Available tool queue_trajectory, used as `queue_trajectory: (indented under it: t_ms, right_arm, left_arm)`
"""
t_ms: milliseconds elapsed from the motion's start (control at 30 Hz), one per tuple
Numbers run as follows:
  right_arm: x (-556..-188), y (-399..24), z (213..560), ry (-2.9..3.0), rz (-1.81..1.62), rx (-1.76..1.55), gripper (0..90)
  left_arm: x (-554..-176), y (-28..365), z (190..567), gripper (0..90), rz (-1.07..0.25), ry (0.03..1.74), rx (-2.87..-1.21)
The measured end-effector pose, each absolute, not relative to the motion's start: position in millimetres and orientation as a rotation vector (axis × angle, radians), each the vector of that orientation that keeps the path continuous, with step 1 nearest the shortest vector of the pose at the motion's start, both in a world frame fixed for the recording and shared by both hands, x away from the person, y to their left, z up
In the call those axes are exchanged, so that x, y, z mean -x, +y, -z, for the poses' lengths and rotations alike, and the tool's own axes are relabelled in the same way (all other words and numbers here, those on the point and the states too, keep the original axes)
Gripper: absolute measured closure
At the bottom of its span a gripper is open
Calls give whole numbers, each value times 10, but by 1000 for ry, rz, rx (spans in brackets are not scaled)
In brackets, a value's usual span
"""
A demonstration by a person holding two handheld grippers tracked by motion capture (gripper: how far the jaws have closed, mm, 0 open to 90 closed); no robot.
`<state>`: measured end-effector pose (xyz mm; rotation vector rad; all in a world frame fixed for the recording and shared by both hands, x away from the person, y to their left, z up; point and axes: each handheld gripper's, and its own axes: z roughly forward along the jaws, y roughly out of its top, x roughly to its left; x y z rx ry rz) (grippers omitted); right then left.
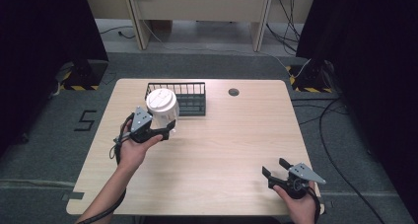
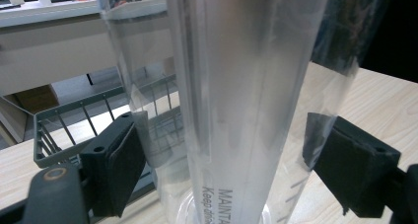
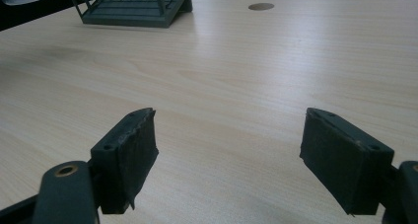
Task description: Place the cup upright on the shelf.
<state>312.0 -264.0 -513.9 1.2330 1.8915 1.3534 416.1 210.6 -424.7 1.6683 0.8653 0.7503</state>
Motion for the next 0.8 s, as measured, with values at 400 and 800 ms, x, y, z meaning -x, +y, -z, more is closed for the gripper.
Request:
queue_trajectory:
  t_ms: [400, 800]
  right_arm:
    - [-3122, -2643, 5139, 1891, -1356, -1235, 220]
    - [-3122, -2645, 5139, 1892, -1357, -1235, 220]
  left_arm:
    - [-4245, 2092, 4166, 175, -759, 863, -1660]
    - [-4337, 2058, 4111, 175, -759, 867, -1654]
